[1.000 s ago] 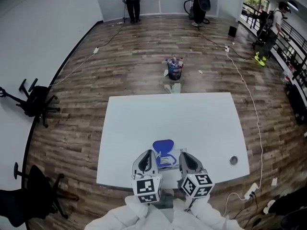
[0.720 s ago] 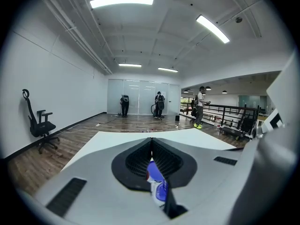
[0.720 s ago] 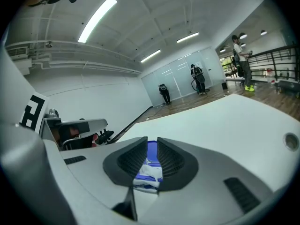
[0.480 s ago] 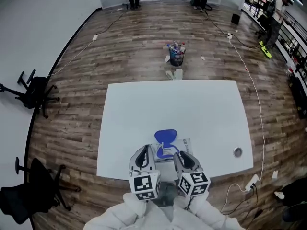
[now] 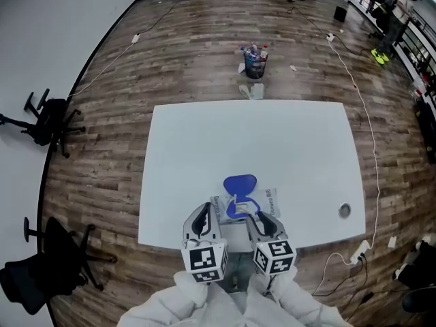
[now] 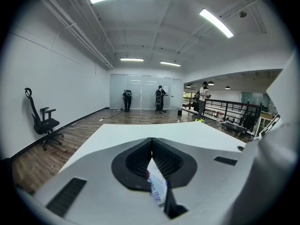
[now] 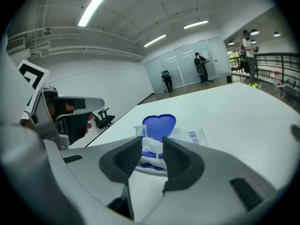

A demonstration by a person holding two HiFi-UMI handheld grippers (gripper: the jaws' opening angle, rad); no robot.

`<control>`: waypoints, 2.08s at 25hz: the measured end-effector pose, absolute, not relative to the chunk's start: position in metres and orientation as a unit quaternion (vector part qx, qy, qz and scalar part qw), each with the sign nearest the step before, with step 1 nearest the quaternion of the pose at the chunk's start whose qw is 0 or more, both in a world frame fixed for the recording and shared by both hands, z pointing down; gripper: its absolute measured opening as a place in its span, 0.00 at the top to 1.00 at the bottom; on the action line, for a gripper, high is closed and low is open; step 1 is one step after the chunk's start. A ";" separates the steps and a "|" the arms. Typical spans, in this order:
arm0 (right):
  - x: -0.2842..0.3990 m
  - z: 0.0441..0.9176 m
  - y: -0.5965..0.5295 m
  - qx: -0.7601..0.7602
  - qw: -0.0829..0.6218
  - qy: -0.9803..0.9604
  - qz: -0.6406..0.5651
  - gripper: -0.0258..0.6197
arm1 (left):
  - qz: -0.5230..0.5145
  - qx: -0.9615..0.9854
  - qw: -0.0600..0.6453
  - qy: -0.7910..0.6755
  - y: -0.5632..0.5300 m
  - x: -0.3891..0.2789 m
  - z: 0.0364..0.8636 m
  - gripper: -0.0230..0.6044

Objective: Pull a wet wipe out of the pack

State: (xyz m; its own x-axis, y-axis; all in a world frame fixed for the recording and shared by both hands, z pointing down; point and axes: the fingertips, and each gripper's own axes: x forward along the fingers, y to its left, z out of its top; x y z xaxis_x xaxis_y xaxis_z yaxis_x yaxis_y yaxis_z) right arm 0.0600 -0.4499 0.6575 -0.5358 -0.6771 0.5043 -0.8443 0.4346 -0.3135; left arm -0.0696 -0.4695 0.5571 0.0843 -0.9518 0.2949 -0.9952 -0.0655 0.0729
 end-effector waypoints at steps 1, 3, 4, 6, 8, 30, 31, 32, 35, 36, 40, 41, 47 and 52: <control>0.060 0.659 -0.450 0.457 0.154 -0.832 0.273 0.77 | 0.085 0.725 0.130 -0.671 -0.470 -0.069 0.558 0.94; 0.059 0.660 -0.451 0.459 0.154 -0.831 0.274 0.77 | 0.086 0.727 0.130 -0.669 -0.470 -0.068 0.559 0.94; 0.059 0.661 -0.452 0.459 0.156 -0.830 0.274 0.77 | 0.086 0.727 0.130 -0.668 -0.470 -0.068 0.559 0.94; 0.059 0.664 -0.452 0.460 0.161 -0.829 0.275 0.77 | 0.085 0.728 0.128 -0.668 -0.471 -0.068 0.558 0.95; 0.058 0.668 -0.451 0.457 0.165 -0.827 0.281 0.77 | 0.083 0.729 0.128 -0.668 -0.471 -0.068 0.558 0.94; 0.053 0.674 -0.455 0.455 0.181 -0.824 0.284 0.94 | 0.081 0.734 0.128 -0.661 -0.476 -0.062 0.556 0.94; 0.053 0.673 -0.456 0.455 0.180 -0.824 0.284 0.94 | 0.081 0.735 0.127 -0.661 -0.476 -0.062 0.555 0.95; 0.053 0.672 -0.456 0.455 0.180 -0.825 0.283 0.94 | 0.081 0.736 0.126 -0.660 -0.477 -0.061 0.554 0.94; 0.051 0.670 -0.455 0.454 0.181 -0.827 0.279 0.94 | 0.078 0.739 0.124 -0.658 -0.476 -0.060 0.551 0.94; 0.050 0.668 -0.454 0.453 0.181 -0.827 0.278 0.94 | 0.077 0.740 0.123 -0.657 -0.476 -0.059 0.550 0.94; 0.048 0.660 -0.457 0.451 0.175 -0.831 0.274 0.94 | 0.073 0.741 0.118 -0.657 -0.480 -0.058 0.543 0.94; 0.047 0.659 -0.457 0.450 0.173 -0.832 0.275 0.94 | 0.073 0.741 0.115 -0.657 -0.481 -0.058 0.542 0.94; 0.043 0.649 -0.459 0.450 0.161 -0.834 0.275 0.94 | 0.071 0.744 0.104 -0.656 -0.483 -0.057 0.533 0.94; 0.043 0.642 -0.465 0.453 0.154 -0.836 0.269 0.94 | 0.070 0.745 0.100 -0.656 -0.484 -0.057 0.529 0.94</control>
